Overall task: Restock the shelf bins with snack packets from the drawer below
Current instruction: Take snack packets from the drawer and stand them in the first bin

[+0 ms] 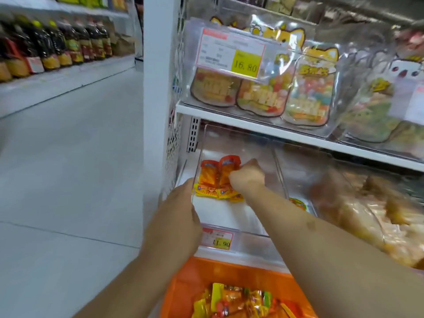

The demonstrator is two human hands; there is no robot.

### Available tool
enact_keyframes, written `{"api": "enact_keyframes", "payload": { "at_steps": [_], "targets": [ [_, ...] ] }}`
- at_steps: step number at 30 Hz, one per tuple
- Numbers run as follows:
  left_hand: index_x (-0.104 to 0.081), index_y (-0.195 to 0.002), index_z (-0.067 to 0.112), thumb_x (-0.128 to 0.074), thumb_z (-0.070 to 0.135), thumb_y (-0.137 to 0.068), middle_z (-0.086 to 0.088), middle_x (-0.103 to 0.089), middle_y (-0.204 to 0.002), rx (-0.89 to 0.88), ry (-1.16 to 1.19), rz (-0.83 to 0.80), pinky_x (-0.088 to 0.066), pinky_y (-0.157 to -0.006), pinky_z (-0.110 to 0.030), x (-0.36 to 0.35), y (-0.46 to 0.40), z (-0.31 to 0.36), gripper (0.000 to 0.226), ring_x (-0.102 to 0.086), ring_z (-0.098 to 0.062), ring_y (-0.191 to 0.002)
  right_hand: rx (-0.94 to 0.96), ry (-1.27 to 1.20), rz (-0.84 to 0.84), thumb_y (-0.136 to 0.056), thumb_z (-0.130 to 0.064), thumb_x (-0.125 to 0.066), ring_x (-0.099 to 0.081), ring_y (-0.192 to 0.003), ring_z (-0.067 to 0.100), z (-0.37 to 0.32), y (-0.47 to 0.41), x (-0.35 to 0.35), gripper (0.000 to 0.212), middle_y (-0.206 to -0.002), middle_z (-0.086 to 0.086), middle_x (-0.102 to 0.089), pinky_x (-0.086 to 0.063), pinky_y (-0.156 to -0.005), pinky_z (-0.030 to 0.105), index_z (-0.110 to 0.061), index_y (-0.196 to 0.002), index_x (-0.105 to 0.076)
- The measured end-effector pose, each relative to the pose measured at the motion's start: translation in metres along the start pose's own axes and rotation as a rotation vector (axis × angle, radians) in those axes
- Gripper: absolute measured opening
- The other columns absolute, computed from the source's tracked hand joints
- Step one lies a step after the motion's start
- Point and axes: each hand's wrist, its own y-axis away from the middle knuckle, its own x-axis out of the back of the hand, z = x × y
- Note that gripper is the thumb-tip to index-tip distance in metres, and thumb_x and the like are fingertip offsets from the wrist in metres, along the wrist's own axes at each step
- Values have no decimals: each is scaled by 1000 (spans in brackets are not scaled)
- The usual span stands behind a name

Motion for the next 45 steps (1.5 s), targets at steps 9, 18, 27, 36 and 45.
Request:
{"api": "enact_keyframes", "payload": {
  "at_steps": [9, 18, 27, 36, 45],
  "targets": [
    [-31, -153, 43, -46, 18, -103, 12, -58, -137, -2, -7, -20, -57, -93, -37, 0, 1, -3, 57, -61, -11, -112, 25, 125, 2, -94, -37, -64, -69, -103, 34, 7, -6, -11, 39, -111, 15, -69, -61, -83, 39, -6, -119, -59],
    [-29, -154, 44, -46, 22, -104, 16, -56, -141, 5, -13, -27, -58, -96, -37, -3, 0, -7, 57, -62, -9, -115, 81, 200, -14, -95, -42, -60, -68, -97, 31, 13, -6, -17, 34, -105, 12, -67, -55, -75, 32, -11, -106, -68],
    [-29, -154, 45, -48, 23, -104, 16, -55, -144, 8, -24, -20, -58, -98, -36, -4, 0, -6, 58, -61, -9, -118, 80, 222, -72, -96, -41, -68, -69, -106, 30, 17, -11, -12, 41, -118, 10, -71, -58, -81, 33, -11, -125, -67],
    [-26, -156, 44, -49, 24, -104, 16, -54, -145, 4, -27, -21, -58, -97, -33, -3, 0, -6, 60, -61, -8, -118, 275, 221, 34, -93, -33, -57, -55, -117, 37, 18, 6, -11, 46, -128, 12, -55, -54, -98, 47, -25, -138, -57],
    [-26, -157, 44, -51, 26, -105, 15, -54, -146, 24, -36, -36, -59, -96, -33, -1, 2, -2, 61, -62, -11, -119, 418, 393, -47, -85, -50, -65, -59, -114, 30, 24, 17, -13, 47, -115, -4, -67, -56, -95, 46, -35, -129, -62]
  ]
}}
